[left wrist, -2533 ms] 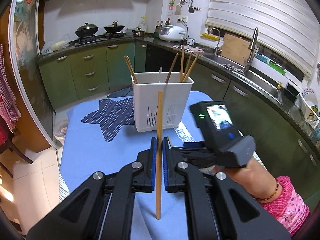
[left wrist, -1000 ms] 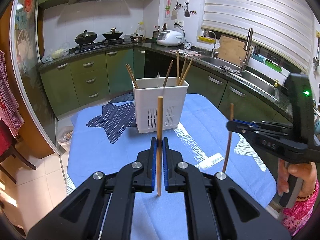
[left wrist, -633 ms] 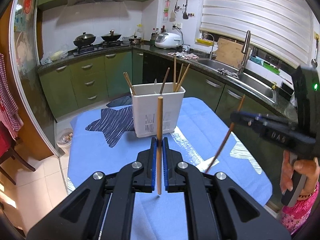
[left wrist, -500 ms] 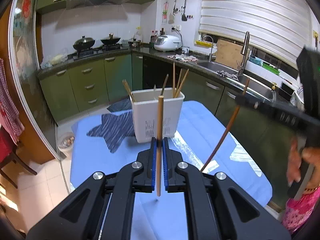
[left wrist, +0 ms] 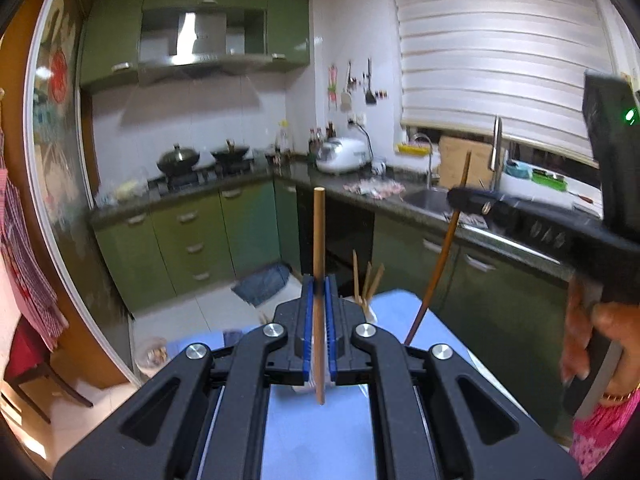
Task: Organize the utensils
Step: 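Open the left tool to drop its chopstick into the white holder, then open the right tool over the white holder and pull both tools back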
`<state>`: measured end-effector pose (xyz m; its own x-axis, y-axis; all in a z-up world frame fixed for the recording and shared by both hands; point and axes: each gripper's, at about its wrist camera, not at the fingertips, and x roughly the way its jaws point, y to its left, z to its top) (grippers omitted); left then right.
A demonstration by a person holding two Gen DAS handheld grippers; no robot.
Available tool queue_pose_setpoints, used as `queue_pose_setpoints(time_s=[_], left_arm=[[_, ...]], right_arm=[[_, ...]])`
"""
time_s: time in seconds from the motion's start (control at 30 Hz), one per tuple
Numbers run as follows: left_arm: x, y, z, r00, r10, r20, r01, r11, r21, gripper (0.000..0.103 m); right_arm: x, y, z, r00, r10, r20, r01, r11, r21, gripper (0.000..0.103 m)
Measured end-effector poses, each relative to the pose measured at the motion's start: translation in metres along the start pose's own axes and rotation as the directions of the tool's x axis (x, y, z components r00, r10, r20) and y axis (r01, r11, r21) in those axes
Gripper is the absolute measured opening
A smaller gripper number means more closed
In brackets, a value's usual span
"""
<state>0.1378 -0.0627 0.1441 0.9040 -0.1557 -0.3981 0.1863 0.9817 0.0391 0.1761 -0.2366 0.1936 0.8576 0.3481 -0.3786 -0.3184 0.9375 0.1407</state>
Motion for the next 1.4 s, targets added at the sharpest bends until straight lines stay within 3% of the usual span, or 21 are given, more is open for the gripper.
queue_pose_setpoints(time_s=[0.4,0.87,0.97,1.03,1.1,1.2,1.4], left_arm=[[0.065,0.0,0.045,0.998,0.01,0.066,-0.01,1.0,0.004,0.006],[0.129,0.018,0.01,0.998,0.046,-0.037,-0.047,0.999,-0.008,0.006],[0.131,0.019,0.0,0.997,0.051,-0.051,-0.051,0.999,0.009,0.015],[0.128,0.021,-0.005,0.998,0.042,-0.054,-0.041,0.999,0.002,0.033],[0.117,0.025,-0.011,0.999,0.027,-0.04,-0.028,0.999,-0.019,0.034],[0.095,0.029,-0.021,1.0,-0.004,-0.016,0.003,0.998,-0.06,0.048],[0.05,0.029,-0.06,1.0,-0.027,0.003,0.027,0.997,-0.066,0.05]], right_arm=[[0.078,-0.023,0.028,1.0,-0.021,0.017,0.02,0.999,0.041,0.006],[0.124,-0.033,0.01,1.0,-0.014,-0.009,0.014,0.999,0.044,0.006],[0.131,-0.031,0.003,1.0,-0.013,-0.019,0.014,0.999,0.04,0.006],[0.137,-0.032,-0.002,1.0,-0.014,-0.028,0.015,0.999,0.045,0.006],[0.141,-0.033,-0.006,0.999,-0.016,-0.03,0.017,0.999,0.048,0.006],[0.148,-0.034,-0.012,0.999,-0.022,-0.035,0.023,0.999,0.047,0.006],[0.162,-0.034,-0.028,0.998,-0.038,-0.052,0.04,0.999,0.036,0.006]])
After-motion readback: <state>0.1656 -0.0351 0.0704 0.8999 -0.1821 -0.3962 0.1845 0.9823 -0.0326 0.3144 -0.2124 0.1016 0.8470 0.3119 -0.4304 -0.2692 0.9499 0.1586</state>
